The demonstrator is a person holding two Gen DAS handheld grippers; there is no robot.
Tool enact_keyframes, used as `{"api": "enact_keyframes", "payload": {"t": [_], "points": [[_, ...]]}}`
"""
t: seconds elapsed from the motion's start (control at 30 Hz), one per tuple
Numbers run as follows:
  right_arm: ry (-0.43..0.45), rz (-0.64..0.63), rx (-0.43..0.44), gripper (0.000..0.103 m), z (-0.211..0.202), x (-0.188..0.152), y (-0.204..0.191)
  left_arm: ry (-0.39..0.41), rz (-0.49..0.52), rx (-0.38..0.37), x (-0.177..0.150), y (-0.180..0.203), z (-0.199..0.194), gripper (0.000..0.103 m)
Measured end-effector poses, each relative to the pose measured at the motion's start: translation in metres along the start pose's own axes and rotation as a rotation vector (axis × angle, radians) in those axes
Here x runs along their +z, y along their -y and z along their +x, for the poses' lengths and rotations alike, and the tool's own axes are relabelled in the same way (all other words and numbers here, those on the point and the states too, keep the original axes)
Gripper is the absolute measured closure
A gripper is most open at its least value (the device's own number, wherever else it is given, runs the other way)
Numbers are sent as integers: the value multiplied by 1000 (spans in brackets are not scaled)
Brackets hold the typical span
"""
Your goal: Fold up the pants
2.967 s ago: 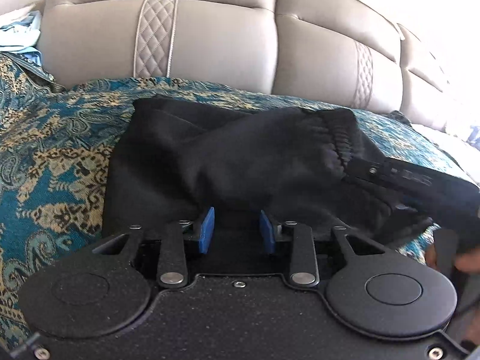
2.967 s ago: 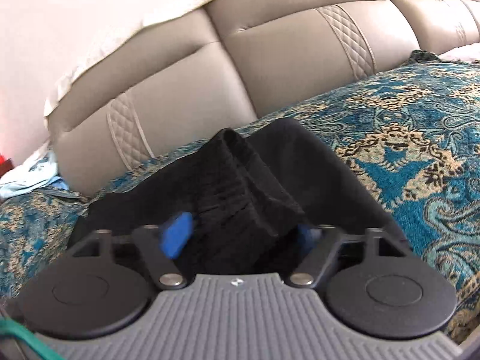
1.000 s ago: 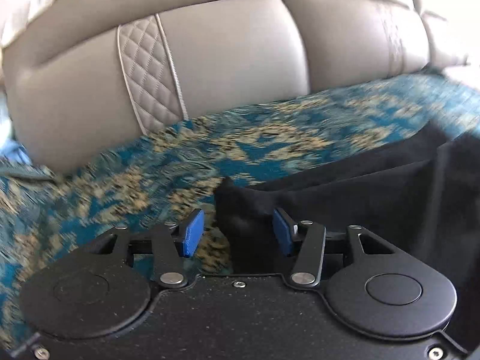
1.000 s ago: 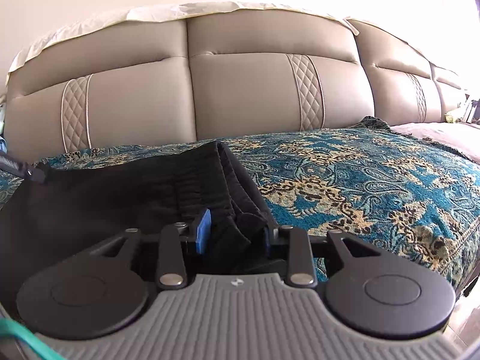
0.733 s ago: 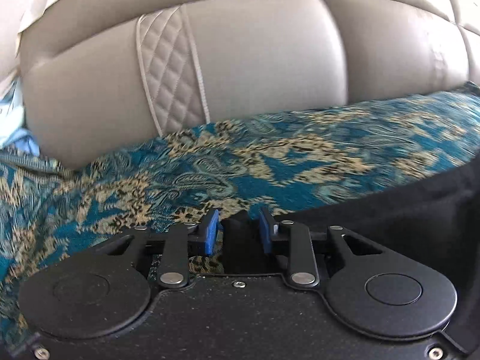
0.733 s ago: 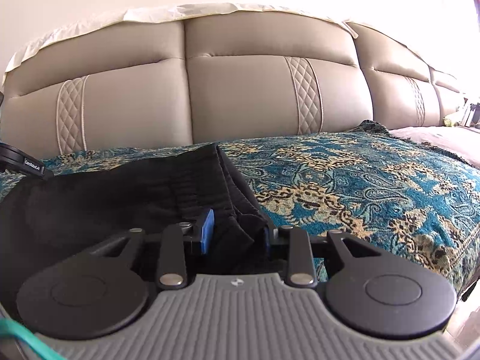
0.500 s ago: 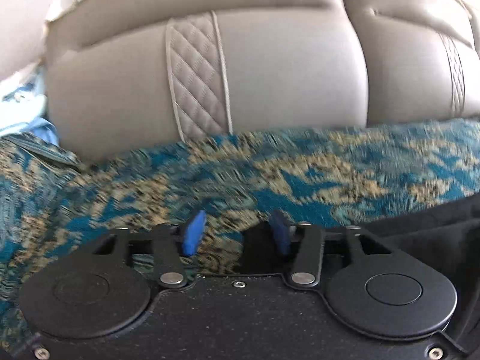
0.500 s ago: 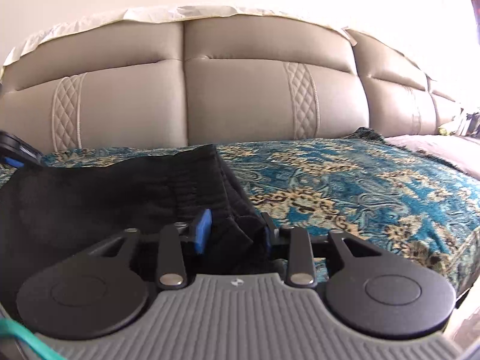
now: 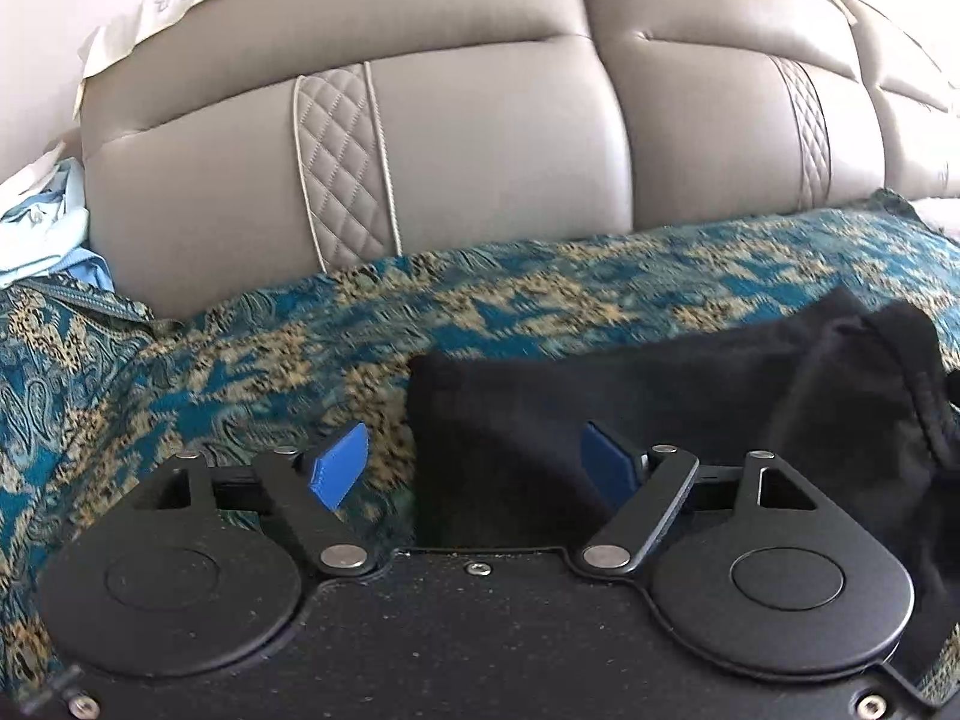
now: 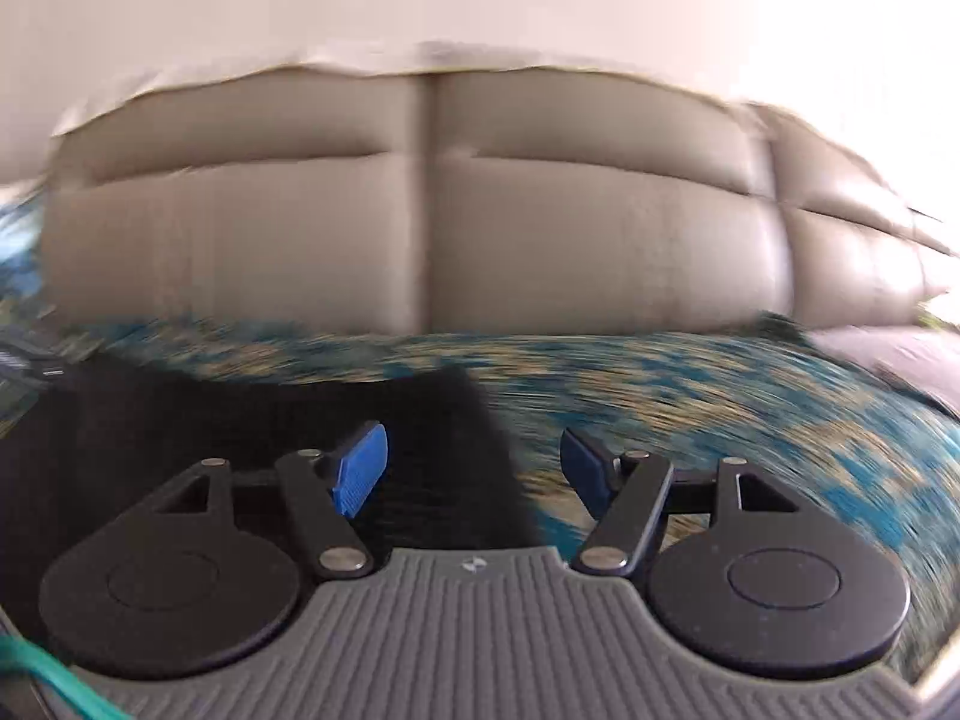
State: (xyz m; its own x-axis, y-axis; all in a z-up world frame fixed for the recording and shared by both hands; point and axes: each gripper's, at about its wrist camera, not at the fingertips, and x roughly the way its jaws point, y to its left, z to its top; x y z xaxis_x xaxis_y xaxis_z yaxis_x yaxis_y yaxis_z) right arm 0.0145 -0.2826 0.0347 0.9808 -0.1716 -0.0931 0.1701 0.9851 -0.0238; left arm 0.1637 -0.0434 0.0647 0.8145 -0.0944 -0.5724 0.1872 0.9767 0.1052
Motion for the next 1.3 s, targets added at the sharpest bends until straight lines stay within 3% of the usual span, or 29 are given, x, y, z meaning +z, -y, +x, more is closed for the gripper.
{"api": "enact_keyframes", "payload": {"t": [0.1, 0.23, 0.33, 0.5, 0.67, 1.07, 1.17, 1.3], "points": [[-30, -130, 116, 25, 9, 8, -22, -24, -18, 20, -8, 5, 8, 25], [-66, -269, 208, 26, 25, 11, -47, -59, -83, 37, -14, 3, 23, 25], [-78, -362, 214, 30, 35, 8, -58, -75, -119, 35, -17, -1, 31, 22], [-92, -426, 151, 36, 57, 3, -49, -80, -161, 21, -19, -8, 36, 17], [-83, -393, 150, 36, 58, 3, -38, -76, -168, 23, -20, -9, 38, 12], [-137, -71, 154, 18, 74, 10, 14, -76, -155, 35, -19, -8, 37, 9], [-134, -6, 131, 15, 68, 11, 24, -67, -121, 44, -18, -3, 24, 12], [-102, 57, 114, 12, 45, 11, 31, -21, -63, 27, -21, 7, -7, 8]]}}
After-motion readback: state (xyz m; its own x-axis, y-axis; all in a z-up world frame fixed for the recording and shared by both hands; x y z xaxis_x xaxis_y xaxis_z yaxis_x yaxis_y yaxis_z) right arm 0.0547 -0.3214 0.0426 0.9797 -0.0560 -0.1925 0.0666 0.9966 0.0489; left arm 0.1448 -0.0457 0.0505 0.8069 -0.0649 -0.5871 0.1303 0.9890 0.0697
